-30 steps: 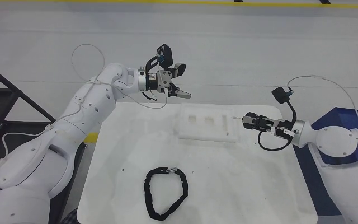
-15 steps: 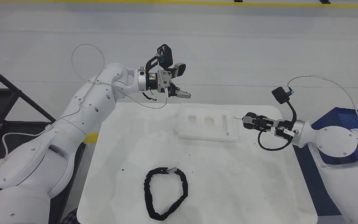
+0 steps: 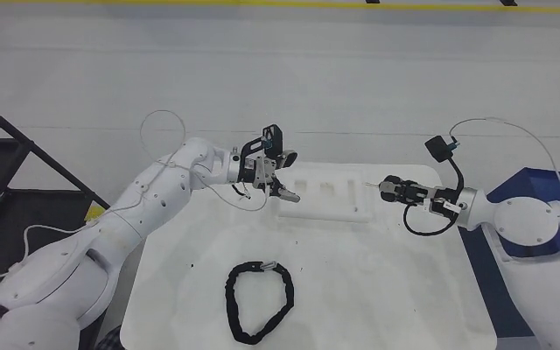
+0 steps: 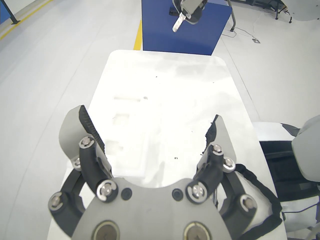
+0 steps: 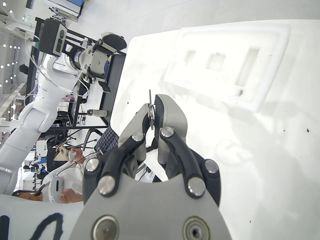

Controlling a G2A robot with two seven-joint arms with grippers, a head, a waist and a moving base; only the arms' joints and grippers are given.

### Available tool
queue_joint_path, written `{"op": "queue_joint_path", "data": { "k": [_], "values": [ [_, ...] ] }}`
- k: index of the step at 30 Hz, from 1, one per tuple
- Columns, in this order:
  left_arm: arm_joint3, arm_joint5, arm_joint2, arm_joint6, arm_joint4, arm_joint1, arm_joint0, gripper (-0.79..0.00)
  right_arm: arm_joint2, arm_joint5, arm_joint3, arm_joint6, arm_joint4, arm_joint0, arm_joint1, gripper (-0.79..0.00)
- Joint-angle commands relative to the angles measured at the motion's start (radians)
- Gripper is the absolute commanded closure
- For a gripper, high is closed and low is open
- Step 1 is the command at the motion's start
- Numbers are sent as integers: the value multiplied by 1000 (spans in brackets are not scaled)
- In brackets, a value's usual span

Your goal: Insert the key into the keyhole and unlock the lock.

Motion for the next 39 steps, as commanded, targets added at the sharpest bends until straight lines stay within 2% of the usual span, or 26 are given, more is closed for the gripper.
{"op": "queue_joint_path", "data": {
  "k": [1, 13, 17, 27, 39],
  "values": [
    [-15, 0, 17, 0, -6, 10, 7, -785, 0, 0, 0, 0, 0, 0, 0, 0],
    [-61, 0, 182, 36, 1, 70, 18, -785, 0, 0, 0, 0, 0, 0, 0, 0],
    [-74, 0, 182, 51, 82, 84, 42, -785, 0, 0, 0, 0, 0, 0, 0, 0],
    [-61, 0, 182, 77, 185, 88, 77, -785, 0, 0, 0, 0, 0, 0, 0, 0],
    [-61, 0, 182, 77, 185, 88, 77, -785, 0, 0, 0, 0, 0, 0, 0, 0]
  ]
}}
